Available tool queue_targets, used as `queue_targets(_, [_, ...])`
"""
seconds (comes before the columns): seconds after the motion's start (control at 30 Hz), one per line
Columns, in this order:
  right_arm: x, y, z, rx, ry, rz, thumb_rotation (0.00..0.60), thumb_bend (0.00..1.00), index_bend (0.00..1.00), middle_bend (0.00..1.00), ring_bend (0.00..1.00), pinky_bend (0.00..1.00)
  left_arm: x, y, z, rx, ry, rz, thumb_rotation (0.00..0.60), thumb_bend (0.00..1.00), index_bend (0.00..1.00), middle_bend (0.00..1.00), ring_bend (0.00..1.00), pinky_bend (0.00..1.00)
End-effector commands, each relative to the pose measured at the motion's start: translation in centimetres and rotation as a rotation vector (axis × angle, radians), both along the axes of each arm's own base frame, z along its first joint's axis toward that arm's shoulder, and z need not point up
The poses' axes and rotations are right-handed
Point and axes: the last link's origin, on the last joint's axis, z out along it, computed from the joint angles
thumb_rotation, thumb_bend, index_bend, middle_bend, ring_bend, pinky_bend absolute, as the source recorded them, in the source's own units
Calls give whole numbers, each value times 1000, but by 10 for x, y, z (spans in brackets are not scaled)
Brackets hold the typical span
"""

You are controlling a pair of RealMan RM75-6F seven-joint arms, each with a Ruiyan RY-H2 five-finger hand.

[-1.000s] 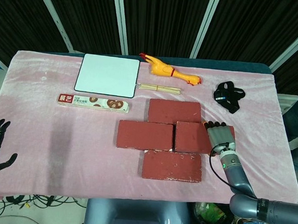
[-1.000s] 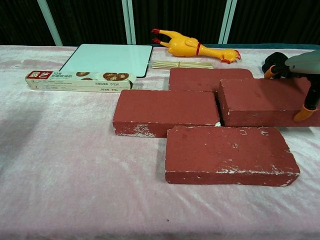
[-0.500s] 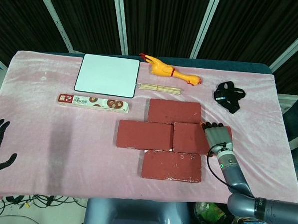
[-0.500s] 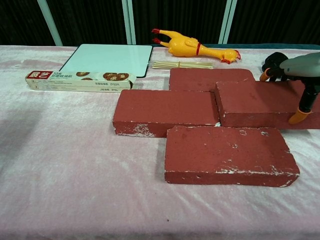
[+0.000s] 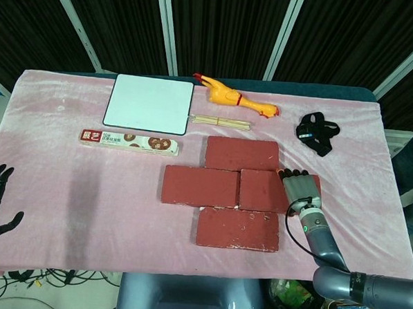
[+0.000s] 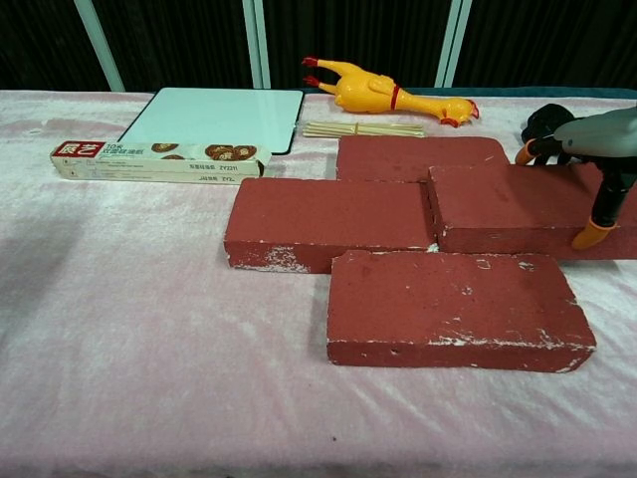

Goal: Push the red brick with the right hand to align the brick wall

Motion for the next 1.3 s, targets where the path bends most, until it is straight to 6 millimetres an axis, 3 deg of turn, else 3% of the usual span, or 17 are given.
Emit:
queue_targets(0.03, [1,0,0,-2,2,1,600,177,256,228,250,151,0,0,0,0,0,0,600,246,55,27,0,0])
queue_targets(0.23, [1,1,-1,1,11,0,600,167,201,193,238,151,0,0,0,0,1,2,600,246,55,27,0,0])
queue_targets(0.77, [2,3,0,3,35,-9,600,149,171,100,194,151,0,0,0,1,6,9,600,246,53,27,0,0])
queue_targets(1.3, [6,6,-2,9,43,-20,600,128,142,88,162,151,0,0,0,2,7,11,600,246,53,27,0,0])
